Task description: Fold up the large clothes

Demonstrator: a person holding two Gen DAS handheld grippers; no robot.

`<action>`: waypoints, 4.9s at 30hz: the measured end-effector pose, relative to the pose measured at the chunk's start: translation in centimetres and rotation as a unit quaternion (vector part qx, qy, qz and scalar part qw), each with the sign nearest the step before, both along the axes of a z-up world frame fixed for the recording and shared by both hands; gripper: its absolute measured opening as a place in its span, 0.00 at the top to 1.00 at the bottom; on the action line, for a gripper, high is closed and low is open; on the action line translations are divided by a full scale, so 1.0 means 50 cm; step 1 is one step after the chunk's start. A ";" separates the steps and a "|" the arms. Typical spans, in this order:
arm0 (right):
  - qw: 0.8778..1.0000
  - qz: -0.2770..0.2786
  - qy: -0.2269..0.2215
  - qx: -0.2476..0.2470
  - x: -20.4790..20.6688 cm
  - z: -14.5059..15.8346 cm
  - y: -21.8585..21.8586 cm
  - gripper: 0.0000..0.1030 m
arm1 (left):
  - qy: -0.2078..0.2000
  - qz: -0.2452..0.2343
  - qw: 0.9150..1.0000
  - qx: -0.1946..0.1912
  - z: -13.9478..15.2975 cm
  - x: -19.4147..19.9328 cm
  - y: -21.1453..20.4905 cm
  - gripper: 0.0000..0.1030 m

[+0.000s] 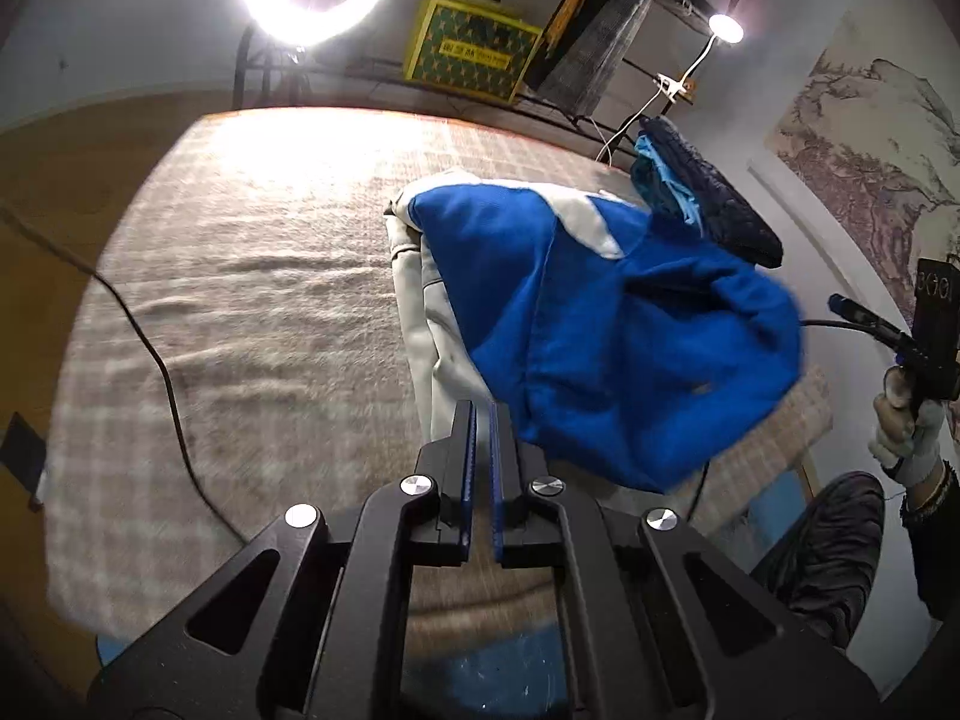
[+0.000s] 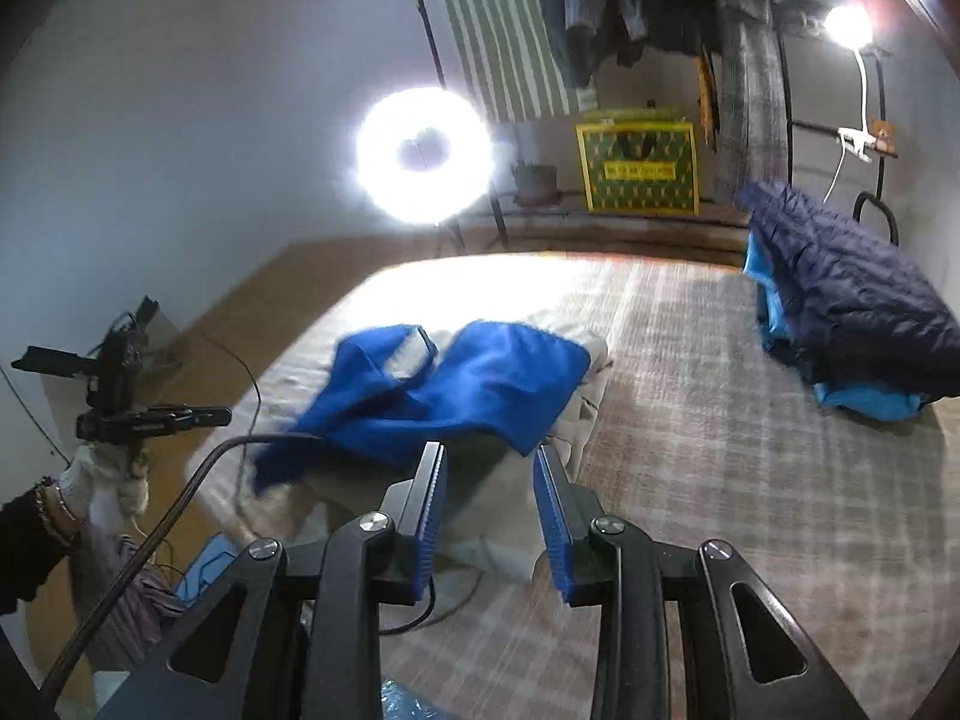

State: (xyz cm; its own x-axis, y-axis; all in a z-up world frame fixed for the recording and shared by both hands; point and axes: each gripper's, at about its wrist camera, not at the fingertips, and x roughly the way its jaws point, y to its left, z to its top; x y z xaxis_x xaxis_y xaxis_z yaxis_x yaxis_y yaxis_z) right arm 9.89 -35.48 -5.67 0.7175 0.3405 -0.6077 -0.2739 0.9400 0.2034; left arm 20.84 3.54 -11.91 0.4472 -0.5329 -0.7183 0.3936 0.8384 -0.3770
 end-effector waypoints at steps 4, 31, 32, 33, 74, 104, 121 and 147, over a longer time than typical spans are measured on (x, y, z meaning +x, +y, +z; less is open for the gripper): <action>0.999 0.001 -0.036 -0.001 -0.086 0.080 -0.008 0.69 | -0.010 0.007 0.999 -0.031 0.066 -0.028 0.027 1.00; 0.987 -0.011 0.131 0.097 0.063 -0.203 0.007 0.36 | 0.181 0.044 0.966 -0.178 -0.159 0.147 -0.022 0.51; 0.984 -0.010 0.141 0.110 0.075 -0.225 0.007 0.36 | 0.188 0.043 0.964 -0.181 -0.171 0.150 -0.029 0.51; 0.982 -0.010 0.147 0.117 0.081 -0.238 0.008 0.36 | 0.195 0.040 0.962 -0.186 -0.184 0.153 -0.036 0.51; 0.975 -0.019 0.166 0.148 0.133 -0.245 -0.021 0.39 | 0.056 0.011 0.997 -0.053 -0.019 0.088 -0.065 0.66; 0.997 -0.025 0.050 0.048 0.329 -0.211 0.054 0.65 | 0.014 0.019 0.999 -0.041 -0.073 0.297 -0.170 0.70; 0.996 -0.020 0.089 0.018 0.189 -0.240 0.004 0.77 | 0.031 0.008 0.999 -0.017 -0.109 0.228 -0.110 0.70; 0.992 0.026 0.121 0.011 0.192 -0.288 0.148 0.73 | 0.030 -0.052 0.998 -0.027 -0.102 0.134 -0.187 0.73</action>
